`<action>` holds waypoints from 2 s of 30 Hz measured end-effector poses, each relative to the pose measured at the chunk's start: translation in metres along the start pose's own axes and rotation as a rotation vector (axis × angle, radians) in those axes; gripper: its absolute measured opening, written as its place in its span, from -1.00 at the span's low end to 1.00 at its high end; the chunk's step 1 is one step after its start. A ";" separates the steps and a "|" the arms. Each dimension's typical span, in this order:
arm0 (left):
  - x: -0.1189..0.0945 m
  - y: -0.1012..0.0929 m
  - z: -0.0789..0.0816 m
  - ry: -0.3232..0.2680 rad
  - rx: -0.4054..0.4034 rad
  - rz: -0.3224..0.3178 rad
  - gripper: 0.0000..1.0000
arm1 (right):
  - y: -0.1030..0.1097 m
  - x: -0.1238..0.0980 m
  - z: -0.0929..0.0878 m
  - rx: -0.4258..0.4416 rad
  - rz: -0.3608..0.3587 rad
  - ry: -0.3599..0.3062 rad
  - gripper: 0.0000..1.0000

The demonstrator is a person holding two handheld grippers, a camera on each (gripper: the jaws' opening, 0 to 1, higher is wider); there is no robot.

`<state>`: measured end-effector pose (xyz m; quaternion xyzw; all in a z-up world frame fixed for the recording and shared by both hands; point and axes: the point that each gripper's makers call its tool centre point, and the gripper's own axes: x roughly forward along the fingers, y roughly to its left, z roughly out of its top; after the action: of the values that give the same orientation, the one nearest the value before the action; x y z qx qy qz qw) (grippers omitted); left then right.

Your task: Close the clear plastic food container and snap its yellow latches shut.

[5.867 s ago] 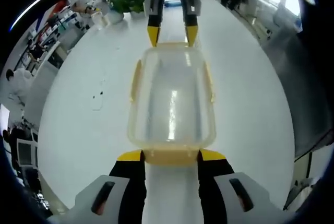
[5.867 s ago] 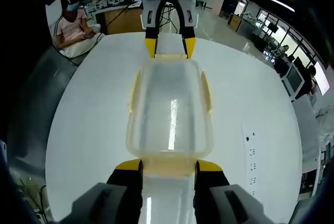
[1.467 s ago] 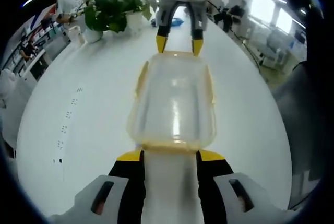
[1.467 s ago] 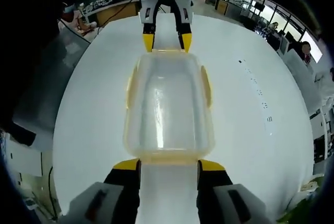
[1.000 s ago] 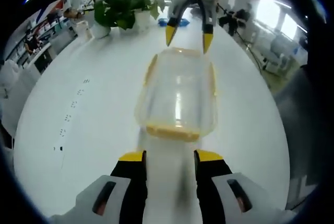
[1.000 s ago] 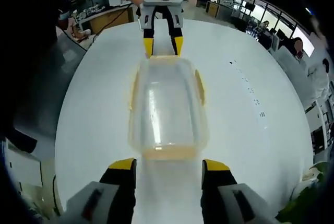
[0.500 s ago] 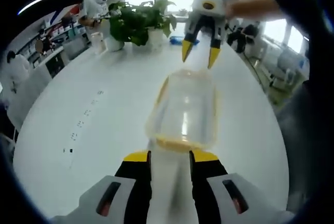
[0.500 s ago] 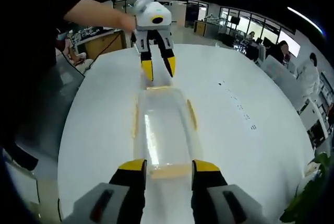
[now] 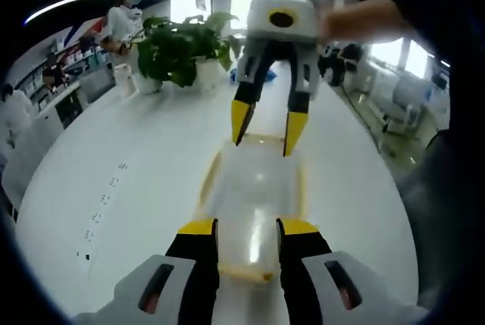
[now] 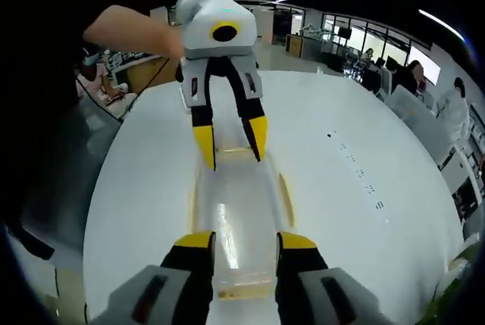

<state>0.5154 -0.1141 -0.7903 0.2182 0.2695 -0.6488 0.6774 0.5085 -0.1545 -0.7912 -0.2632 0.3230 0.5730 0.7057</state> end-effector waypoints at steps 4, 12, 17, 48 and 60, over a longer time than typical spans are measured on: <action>0.008 -0.002 0.006 -0.004 0.010 -0.016 -0.45 | 0.001 0.005 0.005 -0.012 0.004 -0.003 -0.40; 0.017 -0.003 0.008 -0.018 0.007 -0.035 -0.46 | 0.000 0.011 0.004 -0.017 0.016 0.007 -0.38; 0.024 -0.006 0.010 -0.029 -0.002 -0.040 -0.47 | -0.002 0.016 0.008 -0.026 0.021 0.015 -0.33; 0.031 -0.038 0.005 -0.030 0.072 -0.002 -0.14 | -0.011 0.041 0.008 0.013 0.179 0.088 0.17; 0.038 -0.031 -0.005 0.091 0.410 0.225 -0.23 | -0.007 0.048 0.004 0.010 0.285 0.212 0.18</action>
<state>0.4842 -0.1421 -0.8172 0.4091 0.1363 -0.6000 0.6739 0.5226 -0.1228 -0.8251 -0.2703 0.4325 0.6347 0.5806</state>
